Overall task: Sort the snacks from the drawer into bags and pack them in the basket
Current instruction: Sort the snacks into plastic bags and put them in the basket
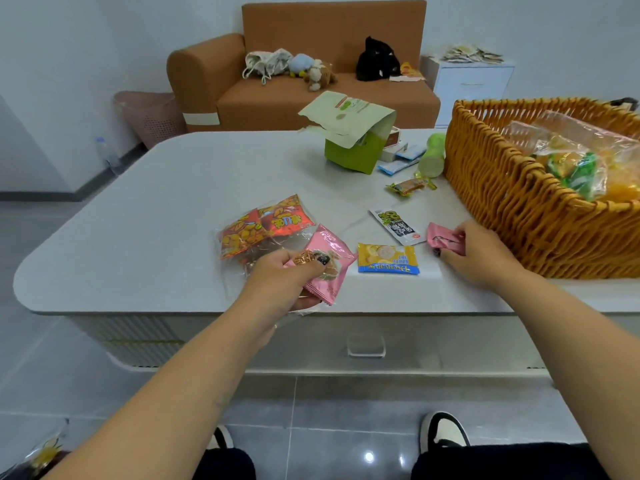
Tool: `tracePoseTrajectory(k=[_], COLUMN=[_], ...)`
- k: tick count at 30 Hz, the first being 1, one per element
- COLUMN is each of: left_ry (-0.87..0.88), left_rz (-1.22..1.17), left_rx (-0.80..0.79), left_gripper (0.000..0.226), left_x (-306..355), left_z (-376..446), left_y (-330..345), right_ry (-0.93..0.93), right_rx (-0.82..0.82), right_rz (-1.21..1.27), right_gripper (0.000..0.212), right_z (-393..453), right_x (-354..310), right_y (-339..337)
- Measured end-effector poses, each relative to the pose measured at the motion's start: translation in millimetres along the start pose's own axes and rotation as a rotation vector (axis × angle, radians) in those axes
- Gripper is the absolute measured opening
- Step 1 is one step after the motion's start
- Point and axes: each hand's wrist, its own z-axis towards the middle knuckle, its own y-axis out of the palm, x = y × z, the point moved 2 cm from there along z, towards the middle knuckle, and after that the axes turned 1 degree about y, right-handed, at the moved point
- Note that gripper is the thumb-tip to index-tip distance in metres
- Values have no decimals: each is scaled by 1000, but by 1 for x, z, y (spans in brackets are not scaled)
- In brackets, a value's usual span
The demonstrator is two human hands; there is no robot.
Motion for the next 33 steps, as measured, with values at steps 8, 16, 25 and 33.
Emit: tracePoseTrajectory(k=[8,16,25,33], left_ry=[24,46,60,156], left_rz=[-74,-198,-15,336], left_rx=[26,-32,-9,-173], left_gripper=[38,30,19,12], left_x=[6,7,3,1], left_z=[-4,-14,-19,-23], left_y=[-5,-8,-33,-47], right_ry=[410,300,189,198], right_rx=[94,-360,-526,-627], right_rz=[1046,1561,1505,1594], right_gripper=[17,10,14,27], right_z=[-44,-109,-117,-112], right_x=[-38,-112,-160,-168], right_y=[-27,-27,17,29])
